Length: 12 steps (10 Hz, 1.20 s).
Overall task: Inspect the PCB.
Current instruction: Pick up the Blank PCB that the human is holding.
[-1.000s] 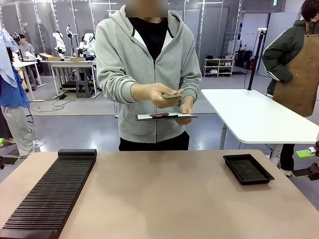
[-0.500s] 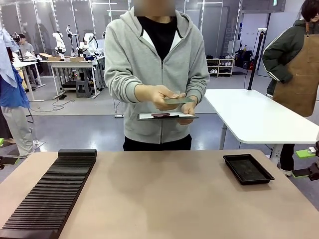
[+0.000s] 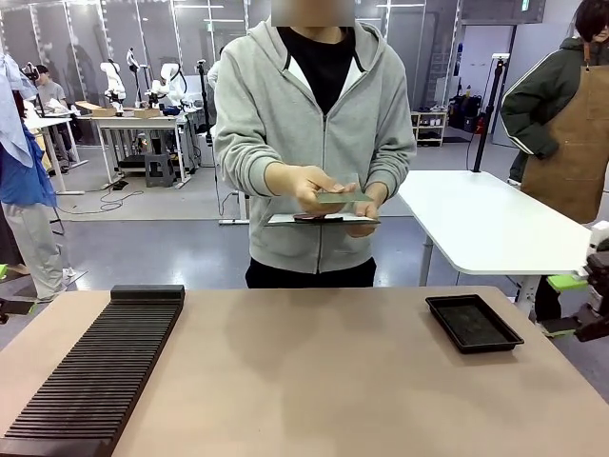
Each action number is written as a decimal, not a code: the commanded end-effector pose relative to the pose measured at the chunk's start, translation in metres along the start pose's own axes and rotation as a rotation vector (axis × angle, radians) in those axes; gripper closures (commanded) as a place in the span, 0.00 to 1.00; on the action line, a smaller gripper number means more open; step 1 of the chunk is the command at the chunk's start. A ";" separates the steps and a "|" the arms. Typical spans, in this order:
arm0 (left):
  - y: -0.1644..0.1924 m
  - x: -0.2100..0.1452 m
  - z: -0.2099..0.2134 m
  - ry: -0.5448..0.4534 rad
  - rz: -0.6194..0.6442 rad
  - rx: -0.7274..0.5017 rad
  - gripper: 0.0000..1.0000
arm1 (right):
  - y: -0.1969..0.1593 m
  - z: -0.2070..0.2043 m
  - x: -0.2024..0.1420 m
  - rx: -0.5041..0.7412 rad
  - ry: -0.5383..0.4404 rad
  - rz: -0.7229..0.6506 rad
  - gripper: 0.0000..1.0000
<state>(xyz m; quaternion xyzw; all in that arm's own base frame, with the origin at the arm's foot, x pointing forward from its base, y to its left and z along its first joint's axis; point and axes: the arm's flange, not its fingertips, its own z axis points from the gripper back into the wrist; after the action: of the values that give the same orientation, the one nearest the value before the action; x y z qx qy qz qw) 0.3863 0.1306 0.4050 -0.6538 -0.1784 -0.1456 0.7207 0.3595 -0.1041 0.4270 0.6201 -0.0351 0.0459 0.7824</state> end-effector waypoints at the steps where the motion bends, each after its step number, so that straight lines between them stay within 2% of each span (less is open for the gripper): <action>1: -0.001 -0.001 0.001 -0.002 -0.002 0.001 0.00 | 0.038 -0.043 -0.007 0.060 -0.021 -0.153 0.00; 3: -0.001 -0.001 0.001 -0.002 -0.002 0.001 0.00 | 0.074 -0.088 -0.007 0.085 -0.015 -0.214 0.00; 4: -0.001 -0.001 0.001 -0.002 -0.002 0.001 0.00 | 0.088 -0.105 -0.002 0.100 -0.036 -0.281 0.00; 6: -0.001 -0.001 0.001 -0.002 -0.002 0.001 0.00 | 0.109 -0.134 0.004 0.097 -0.087 -0.299 0.00; 8: -0.001 -0.001 0.001 -0.002 -0.002 0.001 0.00 | 0.115 -0.146 0.002 0.073 -0.057 -0.280 0.00; 9: -0.001 -0.001 0.001 -0.002 -0.002 0.001 0.00 | 0.110 -0.130 0.006 0.106 -0.056 -0.277 0.00; 12: -0.001 -0.001 0.001 -0.002 -0.002 0.001 0.00 | 0.110 -0.130 0.006 0.106 -0.056 -0.277 0.00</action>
<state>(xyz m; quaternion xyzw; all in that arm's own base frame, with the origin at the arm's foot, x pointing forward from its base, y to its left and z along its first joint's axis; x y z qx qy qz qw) 0.3862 0.1309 0.4049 -0.6539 -0.1785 -0.1453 0.7208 0.3532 0.0497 0.5052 0.6591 0.0263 -0.0810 0.7473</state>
